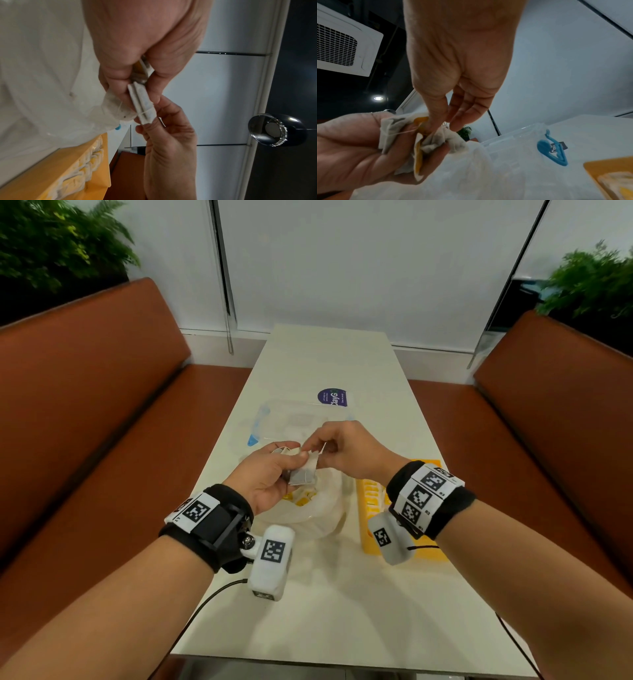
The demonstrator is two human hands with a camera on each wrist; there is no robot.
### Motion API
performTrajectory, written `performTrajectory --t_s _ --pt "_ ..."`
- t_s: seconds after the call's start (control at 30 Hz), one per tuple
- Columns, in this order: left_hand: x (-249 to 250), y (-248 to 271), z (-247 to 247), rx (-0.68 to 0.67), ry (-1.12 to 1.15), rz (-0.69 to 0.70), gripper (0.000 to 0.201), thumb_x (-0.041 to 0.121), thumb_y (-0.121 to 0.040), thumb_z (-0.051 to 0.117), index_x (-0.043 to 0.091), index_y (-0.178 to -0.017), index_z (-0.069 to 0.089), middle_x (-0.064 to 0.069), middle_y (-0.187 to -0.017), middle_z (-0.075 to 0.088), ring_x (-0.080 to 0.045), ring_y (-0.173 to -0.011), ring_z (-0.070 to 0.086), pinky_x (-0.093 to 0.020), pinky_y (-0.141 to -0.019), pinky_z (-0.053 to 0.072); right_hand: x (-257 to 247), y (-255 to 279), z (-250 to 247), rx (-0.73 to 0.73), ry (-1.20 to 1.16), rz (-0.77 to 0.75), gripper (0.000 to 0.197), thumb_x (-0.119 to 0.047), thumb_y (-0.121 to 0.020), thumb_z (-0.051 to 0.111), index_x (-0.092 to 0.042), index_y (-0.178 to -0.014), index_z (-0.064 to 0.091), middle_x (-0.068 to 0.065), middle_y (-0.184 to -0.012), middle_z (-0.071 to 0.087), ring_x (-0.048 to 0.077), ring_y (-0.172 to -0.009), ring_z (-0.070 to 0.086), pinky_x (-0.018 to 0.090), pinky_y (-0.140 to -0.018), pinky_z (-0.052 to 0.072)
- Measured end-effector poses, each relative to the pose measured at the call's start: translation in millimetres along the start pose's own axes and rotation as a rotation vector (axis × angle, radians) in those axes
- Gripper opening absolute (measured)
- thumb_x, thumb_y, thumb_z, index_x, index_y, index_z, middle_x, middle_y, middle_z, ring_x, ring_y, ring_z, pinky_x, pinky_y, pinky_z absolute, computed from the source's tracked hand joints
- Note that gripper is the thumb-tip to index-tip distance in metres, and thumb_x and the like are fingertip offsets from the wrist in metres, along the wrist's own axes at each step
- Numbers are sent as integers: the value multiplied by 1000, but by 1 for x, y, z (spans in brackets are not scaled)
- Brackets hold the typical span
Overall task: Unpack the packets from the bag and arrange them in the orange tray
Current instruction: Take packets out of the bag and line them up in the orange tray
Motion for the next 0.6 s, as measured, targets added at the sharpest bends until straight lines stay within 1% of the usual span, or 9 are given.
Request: performTrajectory --t_s 0.1,0.17,0.23,0.3,0.37,0.4,0.5,0.57,0.6 --pt "1 2 -2 -15 74 -8 13 0 -92 55 4 -104 56 -17 -96 64 -29 -87 64 -33 -58 60 1 0 -3 -13 -114 36 13 1 -74 76 -2 -87 73 2 -78 67 8 -69 63 18 -70 51" --pt "3 1 -4 -2 107 -14 11 0 -92 56 4 -102 56 -15 -93 64 -26 -82 65 -33 -56 59 1 1 -5 -44 -150 32 11 0 -75 76 -2 -85 73 -1 -76 67 5 -71 63 17 -73 51" --pt "4 0 -6 21 97 -11 15 -3 -90 57 5 -103 56 -14 -94 65 -24 -81 66 -35 -60 61 -1 2 -7 -57 -188 22 11 -1 -74 77 -1 -83 72 3 -80 69 10 -76 64 20 -76 52" --pt "5 0 -6 34 82 -4 18 -7 -89 56 5 -103 56 -15 -92 65 -24 -83 65 -34 -63 61 -5 4 -10 -41 -256 14 11 -1 -76 76 3 -84 69 10 -85 70 15 -81 65 25 -79 54" --pt "5 0 -5 45 66 10 23 -12 -88 53 3 -106 55 -16 -88 65 -26 -82 65 -29 -57 60 -9 5 -18 -5 -338 49 13 -1 -79 73 7 -85 66 17 -86 69 21 -80 65 32 -78 55" --pt "5 0 -5 55 60 17 24 -14 -88 52 3 -105 55 -16 -88 65 -27 -83 64 -27 -55 58 -10 6 -23 3 -356 81 11 -1 -80 72 6 -85 65 17 -83 67 21 -76 64 32 -73 55" --pt "5 1 -5 84 62 30 20 -13 -88 55 6 -95 55 -15 -90 63 -29 -86 62 -27 -53 58 -7 8 -38 -36 -208 200 4 -5 -85 67 -4 -87 64 9 -73 63 16 -65 66 32 -59 57" --pt "6 2 -4 86 51 32 21 -13 -87 56 7 -94 55 -15 -91 63 -29 -85 63 -28 -56 59 0 12 -46 -95 24 246 5 -8 -88 64 -9 -92 66 4 -71 60 17 -64 66 31 -57 58" --pt "5 2 -4 86 46 33 21 -13 -87 56 7 -95 55 -15 -92 62 -29 -86 63 -28 -57 60 3 13 -49 -126 154 248 8 -8 -88 63 -11 -94 68 0 -70 58 17 -63 65 28 -56 58"
Point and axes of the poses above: each hand's wrist, its own y-axis away from the middle knuckle, its own z-axis out of the palm, x = y × z, the point moved 1 cm from there along -y, towards the middle knuckle
